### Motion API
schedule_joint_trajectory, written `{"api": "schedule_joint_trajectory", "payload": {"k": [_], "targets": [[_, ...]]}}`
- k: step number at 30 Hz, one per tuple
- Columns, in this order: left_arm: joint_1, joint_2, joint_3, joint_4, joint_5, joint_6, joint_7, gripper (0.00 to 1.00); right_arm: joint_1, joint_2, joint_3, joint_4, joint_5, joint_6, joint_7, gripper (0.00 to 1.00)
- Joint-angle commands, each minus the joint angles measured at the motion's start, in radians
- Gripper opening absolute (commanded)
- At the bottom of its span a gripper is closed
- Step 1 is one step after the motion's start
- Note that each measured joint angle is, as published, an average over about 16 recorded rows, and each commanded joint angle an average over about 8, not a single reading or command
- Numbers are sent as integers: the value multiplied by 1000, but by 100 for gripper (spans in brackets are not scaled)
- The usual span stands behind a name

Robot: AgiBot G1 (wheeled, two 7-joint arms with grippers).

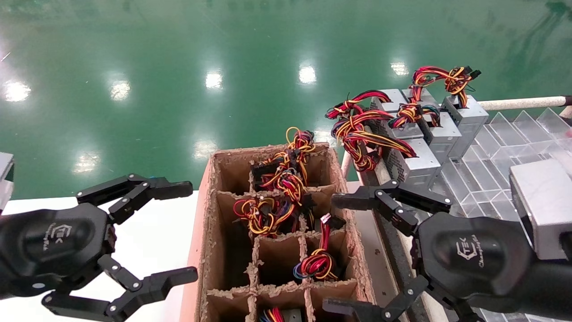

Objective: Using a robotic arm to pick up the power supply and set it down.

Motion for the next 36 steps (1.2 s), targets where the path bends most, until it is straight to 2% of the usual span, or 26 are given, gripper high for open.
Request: {"api": "schedule_joint_trajectory", "payload": {"k": [1,11,12,19,20,26,31,36], "targets": [[0,0,0,0,0,0,0,100,0,0,0,0,0,0,0,100],[0,0,0,0,0,0,0,100,0,0,0,0,0,0,0,100],[0,0,0,0,0,0,0,93,0,0,0,0,0,0,0,100],[0,0,0,0,0,0,0,5,0,0,0,0,0,0,0,100],[0,0,0,0,0,0,0,0,0,0,0,0,0,0,0,100],[0,0,0,0,0,0,0,0,2,22,4,13,-46,29,-20,100],[0,0,0,0,0,0,0,0,10,59,-8,51,-167,71,-66,100],[0,0,0,0,0,0,0,0,33,49,-44,58,-273,84,-87,100]]}}
